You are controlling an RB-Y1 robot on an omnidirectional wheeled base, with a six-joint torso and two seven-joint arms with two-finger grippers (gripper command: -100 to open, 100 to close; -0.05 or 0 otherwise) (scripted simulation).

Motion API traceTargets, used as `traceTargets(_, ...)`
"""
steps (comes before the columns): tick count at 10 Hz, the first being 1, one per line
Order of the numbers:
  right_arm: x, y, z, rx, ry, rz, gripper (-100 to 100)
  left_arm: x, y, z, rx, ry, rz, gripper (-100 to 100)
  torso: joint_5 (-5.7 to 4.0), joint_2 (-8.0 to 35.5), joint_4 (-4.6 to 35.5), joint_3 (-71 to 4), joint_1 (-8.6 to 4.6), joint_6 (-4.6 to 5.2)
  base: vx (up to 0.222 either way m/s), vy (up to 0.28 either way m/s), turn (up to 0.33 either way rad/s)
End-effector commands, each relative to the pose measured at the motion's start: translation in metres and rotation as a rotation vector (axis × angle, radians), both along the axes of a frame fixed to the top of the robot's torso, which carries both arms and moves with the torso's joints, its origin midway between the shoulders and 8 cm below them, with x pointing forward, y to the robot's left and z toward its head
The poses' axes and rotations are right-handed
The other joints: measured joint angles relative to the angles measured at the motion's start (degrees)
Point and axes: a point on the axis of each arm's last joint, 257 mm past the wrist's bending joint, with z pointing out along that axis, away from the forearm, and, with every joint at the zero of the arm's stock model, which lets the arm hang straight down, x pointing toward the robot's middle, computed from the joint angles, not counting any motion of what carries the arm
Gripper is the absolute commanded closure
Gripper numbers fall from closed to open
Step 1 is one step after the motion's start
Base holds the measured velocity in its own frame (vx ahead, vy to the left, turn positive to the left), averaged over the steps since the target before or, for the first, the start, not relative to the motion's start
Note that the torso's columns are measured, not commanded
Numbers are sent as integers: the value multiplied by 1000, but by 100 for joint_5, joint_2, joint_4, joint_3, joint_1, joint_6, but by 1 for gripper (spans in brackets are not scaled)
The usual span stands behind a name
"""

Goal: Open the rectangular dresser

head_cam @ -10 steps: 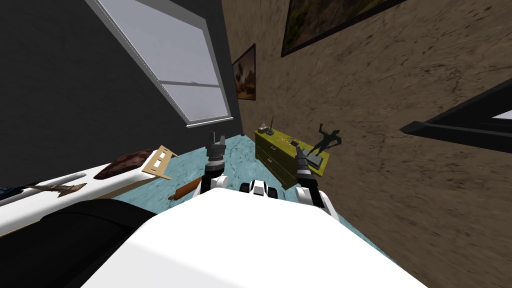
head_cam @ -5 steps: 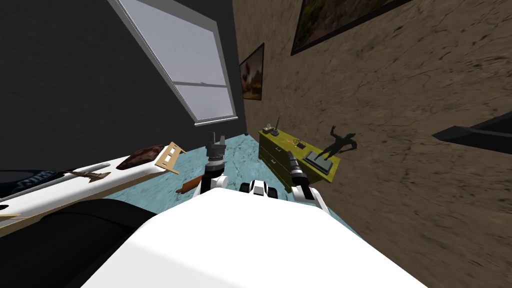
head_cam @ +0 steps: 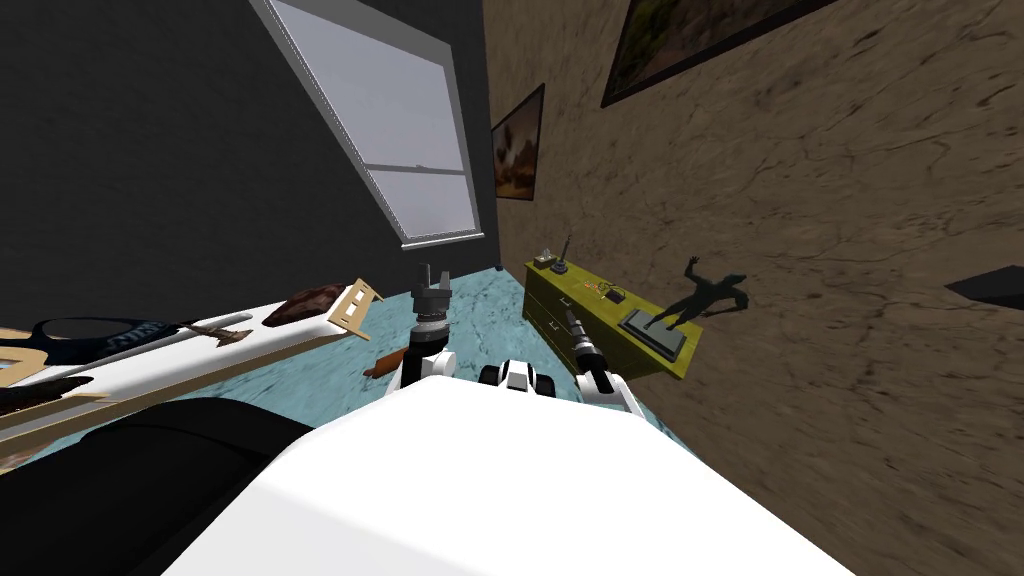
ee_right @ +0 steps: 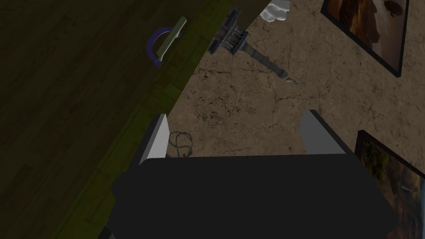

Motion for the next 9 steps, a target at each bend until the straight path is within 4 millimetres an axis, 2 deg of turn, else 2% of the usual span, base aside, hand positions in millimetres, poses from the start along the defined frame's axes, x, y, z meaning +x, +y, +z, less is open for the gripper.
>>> traceTargets(1,-3,1,-39,-51,110,-8,-100,0,0,0,0,0,0,0,1,-4,-1,-1,9,-6,19,30,131)
traceTargets(2,-4,0,-41,-52,118,-12,-100,0,0,0,0,0,0,0,2,-5,-2,-3,9,0,10,17,-11)
traceTargets(3,-6,5,-65,-100,179,-3,-100,0,0,0,0,0,0,0,1,-4,-1,-2,5,-1,13,38,152)
traceTargets(5,-10,0,-76,-106,218,-19,-100,0,0,0,0,0,0,0,3,-6,-2,-4,11,-2,17,28,64)
traceTargets(6,-14,4,-100,-158,278,-11,-100,0,0,0,0,0,0,0,1,-4,-1,-2,3,0,27,33,170)
traceTargets(7,-18,-1,-109,-163,310,-23,-100,0,0,0,0,0,0,0,1,-9,-2,-4,11,-7,27,35,105)
traceTargets(8,-24,3,-131,-217,363,-11,-100,0,0,0,0,0,0,0,3,-5,-2,-4,10,0,31,50,206)
traceTargets(9,-29,-4,-141,-224,402,-30,-100,0,0,0,0,0,0,0,3,-6,-1,-3,14,-5,28,39,89)
